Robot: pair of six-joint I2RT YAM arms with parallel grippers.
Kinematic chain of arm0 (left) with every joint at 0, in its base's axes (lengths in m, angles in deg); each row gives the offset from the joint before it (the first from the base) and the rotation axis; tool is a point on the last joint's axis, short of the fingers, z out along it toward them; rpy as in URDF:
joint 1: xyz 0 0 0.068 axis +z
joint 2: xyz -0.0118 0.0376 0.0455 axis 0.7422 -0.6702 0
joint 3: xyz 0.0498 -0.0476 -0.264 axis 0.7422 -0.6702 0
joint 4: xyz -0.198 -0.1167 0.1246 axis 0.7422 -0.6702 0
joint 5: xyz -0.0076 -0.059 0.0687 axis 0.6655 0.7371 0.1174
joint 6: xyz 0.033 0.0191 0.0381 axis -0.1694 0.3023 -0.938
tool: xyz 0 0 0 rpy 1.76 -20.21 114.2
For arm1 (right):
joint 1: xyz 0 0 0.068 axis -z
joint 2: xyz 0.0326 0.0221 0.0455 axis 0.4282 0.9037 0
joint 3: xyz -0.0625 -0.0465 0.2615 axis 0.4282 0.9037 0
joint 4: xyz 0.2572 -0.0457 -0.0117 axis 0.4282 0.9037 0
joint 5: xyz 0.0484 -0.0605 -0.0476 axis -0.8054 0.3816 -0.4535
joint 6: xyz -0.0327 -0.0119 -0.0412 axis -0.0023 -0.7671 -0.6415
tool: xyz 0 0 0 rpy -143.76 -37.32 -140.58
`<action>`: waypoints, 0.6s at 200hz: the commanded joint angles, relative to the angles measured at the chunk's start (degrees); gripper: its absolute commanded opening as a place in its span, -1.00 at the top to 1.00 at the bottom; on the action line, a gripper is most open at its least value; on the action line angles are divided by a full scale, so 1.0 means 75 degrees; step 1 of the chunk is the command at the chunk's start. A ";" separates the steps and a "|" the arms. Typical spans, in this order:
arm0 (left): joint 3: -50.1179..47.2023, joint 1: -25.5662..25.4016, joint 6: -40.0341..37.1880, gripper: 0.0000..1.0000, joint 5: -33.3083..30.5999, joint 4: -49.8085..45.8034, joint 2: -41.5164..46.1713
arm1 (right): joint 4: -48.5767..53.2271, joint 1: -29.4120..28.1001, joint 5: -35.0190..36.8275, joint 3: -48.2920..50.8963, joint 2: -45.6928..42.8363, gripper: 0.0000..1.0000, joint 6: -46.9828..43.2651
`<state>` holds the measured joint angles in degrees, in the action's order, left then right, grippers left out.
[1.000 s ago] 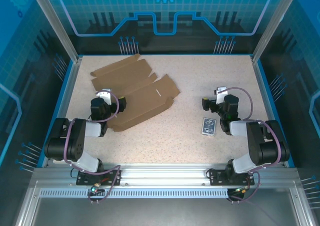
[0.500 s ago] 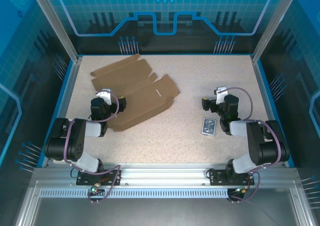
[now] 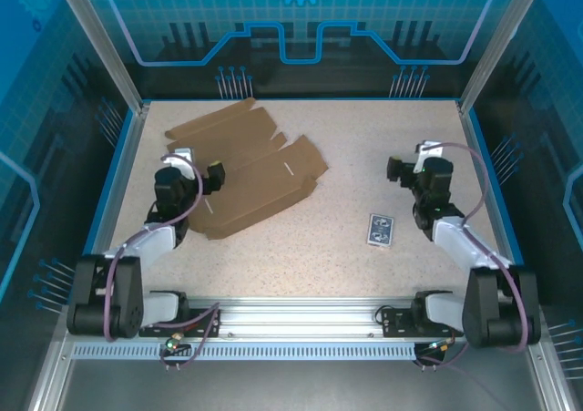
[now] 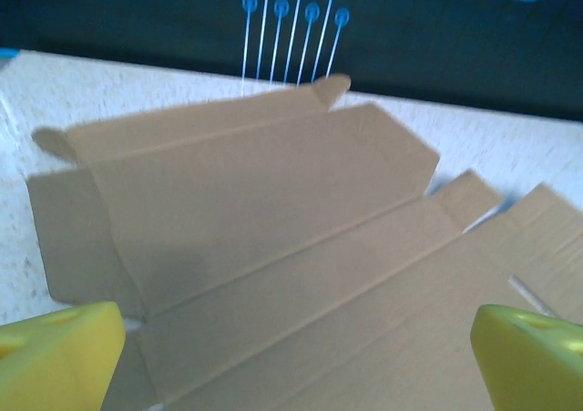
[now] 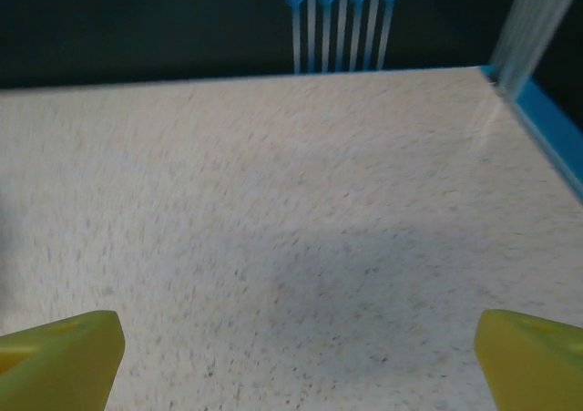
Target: Fold the paper box
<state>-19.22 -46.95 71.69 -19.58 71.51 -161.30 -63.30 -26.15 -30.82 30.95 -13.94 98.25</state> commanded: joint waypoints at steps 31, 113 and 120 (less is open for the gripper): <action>0.0627 -0.0117 0.3035 -0.91 0.1819 -0.1388 0.0733 | 0.3869 -0.1130 -0.0504 -0.1411 -0.0636 -0.87 0.1734; 0.1420 -0.1575 0.3286 -0.84 0.1954 -0.3488 0.0402 | 0.3599 -0.4710 -0.0736 -0.2832 0.2758 -0.67 0.3738; 0.1459 -0.1602 0.3261 -0.84 0.1960 -0.3530 0.0402 | 0.3488 -0.4767 -0.0836 -0.3036 0.3120 -0.62 0.3797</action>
<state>-10.65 -58.14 95.58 -5.98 49.61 -157.82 -35.26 -60.05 -34.71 13.70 2.73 121.66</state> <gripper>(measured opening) 0.921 0.838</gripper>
